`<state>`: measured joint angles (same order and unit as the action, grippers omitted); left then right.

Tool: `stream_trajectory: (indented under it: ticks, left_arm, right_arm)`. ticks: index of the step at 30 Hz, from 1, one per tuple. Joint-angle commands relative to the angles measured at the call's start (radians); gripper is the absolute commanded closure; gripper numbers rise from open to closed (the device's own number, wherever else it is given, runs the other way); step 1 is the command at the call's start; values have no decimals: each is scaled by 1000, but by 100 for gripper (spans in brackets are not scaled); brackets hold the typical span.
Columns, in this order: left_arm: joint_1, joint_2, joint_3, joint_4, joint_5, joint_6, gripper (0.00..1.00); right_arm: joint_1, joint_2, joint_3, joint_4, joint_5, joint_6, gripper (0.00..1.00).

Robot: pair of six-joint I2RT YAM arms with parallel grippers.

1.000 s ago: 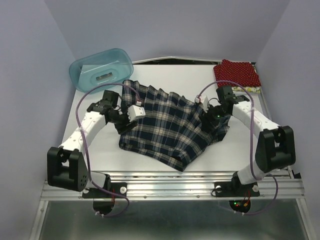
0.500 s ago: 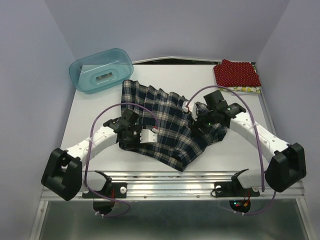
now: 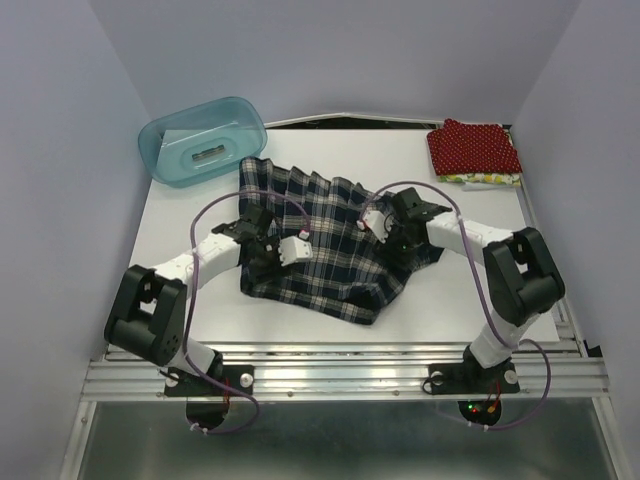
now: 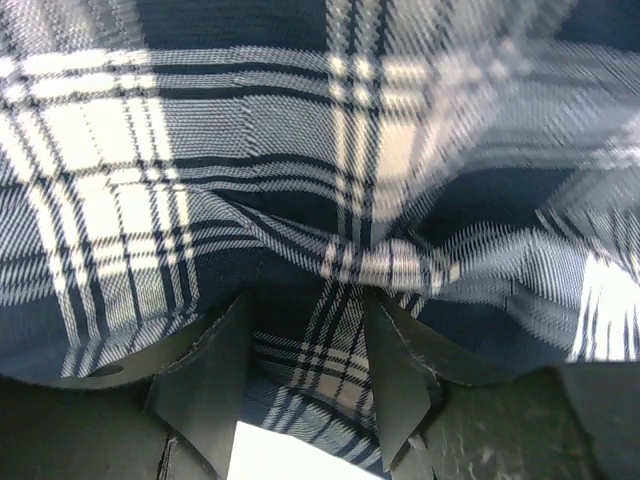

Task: Fold and stack the skirts
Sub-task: Flatten the skirt out

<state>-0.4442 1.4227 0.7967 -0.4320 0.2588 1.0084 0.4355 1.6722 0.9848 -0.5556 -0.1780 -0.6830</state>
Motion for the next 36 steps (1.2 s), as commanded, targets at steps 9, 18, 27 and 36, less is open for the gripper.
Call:
stream_trajectory:
  ticks: [9, 18, 27, 36]
  left_arm:
    - [111, 16, 315, -88, 135, -177, 28]
    - [108, -22, 265, -157, 85, -22, 27]
    - [90, -41, 151, -73, 42, -2, 26]
    - [90, -56, 73, 32, 43, 13, 25]
  right_arm:
    - [-66, -40, 342, -48, -41, -47, 43]
    - [23, -246, 253, -187, -222, 49, 27]
    - [101, -249, 68, -40, -144, 85, 23]
    - [121, -243, -26, 120, -67, 157, 24]
